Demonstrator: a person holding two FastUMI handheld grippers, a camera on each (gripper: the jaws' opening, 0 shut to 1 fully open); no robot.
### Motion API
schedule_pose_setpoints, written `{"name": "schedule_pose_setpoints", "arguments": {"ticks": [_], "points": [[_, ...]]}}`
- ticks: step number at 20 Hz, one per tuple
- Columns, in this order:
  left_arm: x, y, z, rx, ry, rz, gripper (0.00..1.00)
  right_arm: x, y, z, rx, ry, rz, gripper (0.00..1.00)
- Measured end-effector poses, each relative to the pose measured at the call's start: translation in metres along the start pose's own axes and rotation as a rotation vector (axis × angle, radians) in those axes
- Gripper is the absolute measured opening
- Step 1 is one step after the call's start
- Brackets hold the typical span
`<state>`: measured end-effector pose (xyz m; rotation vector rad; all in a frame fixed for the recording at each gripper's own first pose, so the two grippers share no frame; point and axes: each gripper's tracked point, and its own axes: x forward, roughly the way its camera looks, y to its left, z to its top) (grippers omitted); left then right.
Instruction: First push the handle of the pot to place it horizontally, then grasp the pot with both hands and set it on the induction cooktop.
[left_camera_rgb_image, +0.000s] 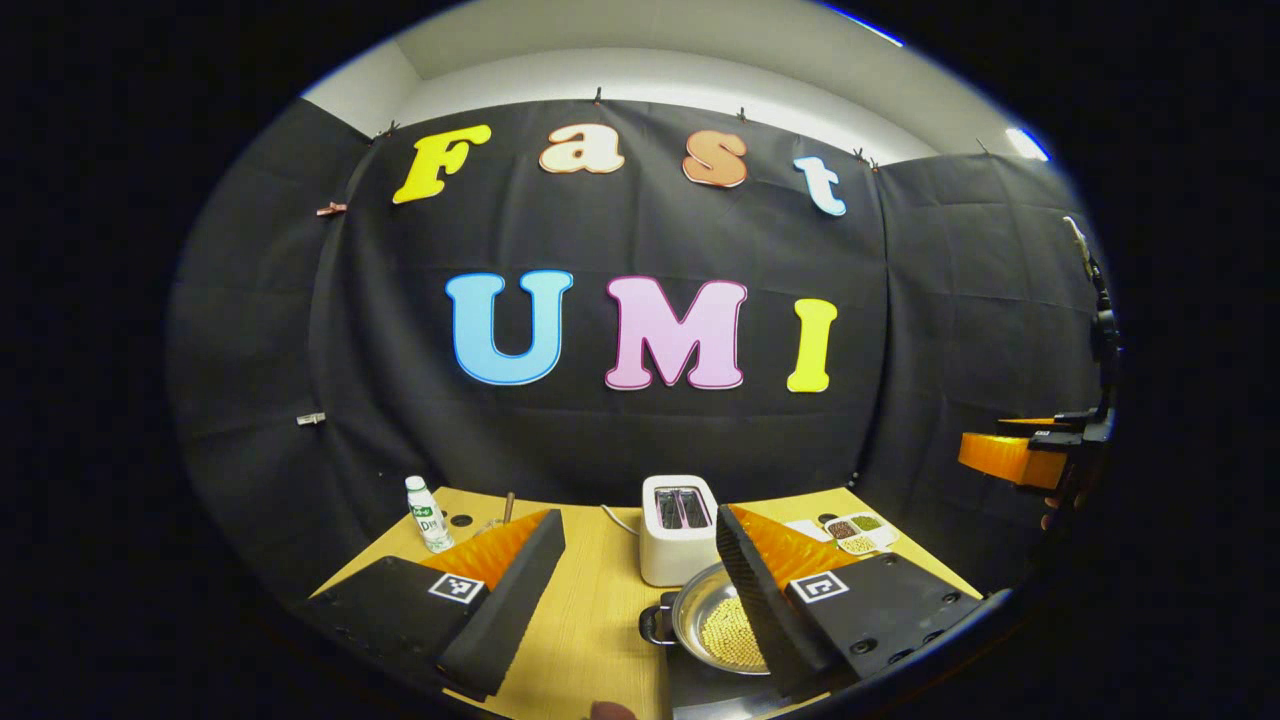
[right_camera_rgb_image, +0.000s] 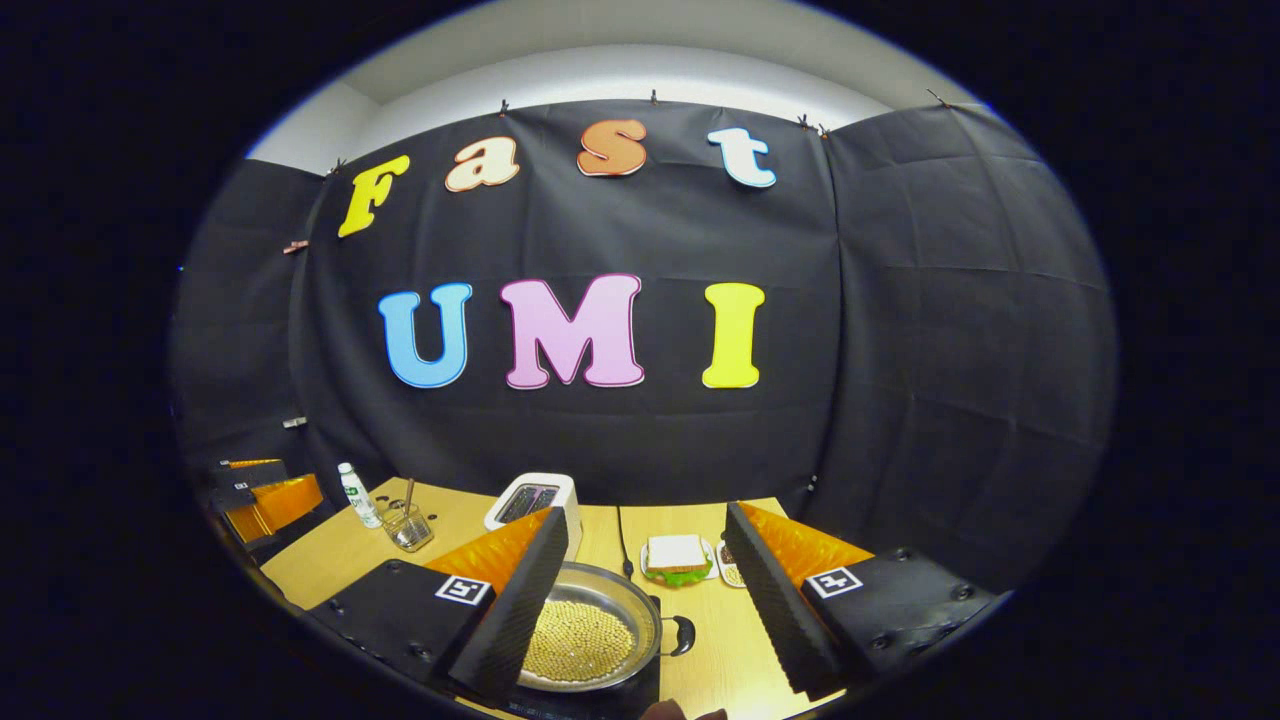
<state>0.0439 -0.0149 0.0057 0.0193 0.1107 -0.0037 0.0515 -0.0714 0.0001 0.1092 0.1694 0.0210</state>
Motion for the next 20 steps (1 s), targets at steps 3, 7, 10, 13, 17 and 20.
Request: {"name": "schedule_pose_setpoints", "arguments": {"ticks": [3, 7, 10, 13, 17, 20], "points": [[-0.007, -0.007, 0.009, 0.047, -0.025, -0.007, 0.95, -0.004, -0.002, 0.003, -0.044, -0.037, -0.006, 0.98], [-0.013, -0.023, 0.008, 0.052, -0.047, -0.036, 0.96, -0.01, -0.001, 0.01, -0.076, -0.075, -0.012, 0.98], [-0.011, -0.024, 0.002, 0.035, -0.044, -0.033, 0.95, -0.009, -0.002, 0.004, -0.095, -0.071, -0.008, 0.98], [-0.01, -0.025, -0.001, 0.051, -0.037, -0.032, 0.95, -0.008, -0.004, -0.004, -0.109, -0.052, -0.005, 0.98], [-0.007, -0.026, -0.004, 0.053, -0.035, -0.035, 0.95, -0.007, -0.003, -0.002, -0.094, -0.049, -0.001, 0.98], [-0.007, -0.027, -0.007, 0.05, -0.028, -0.036, 0.95, -0.006, -0.004, -0.006, -0.1, -0.041, 0.002, 0.98]]}}
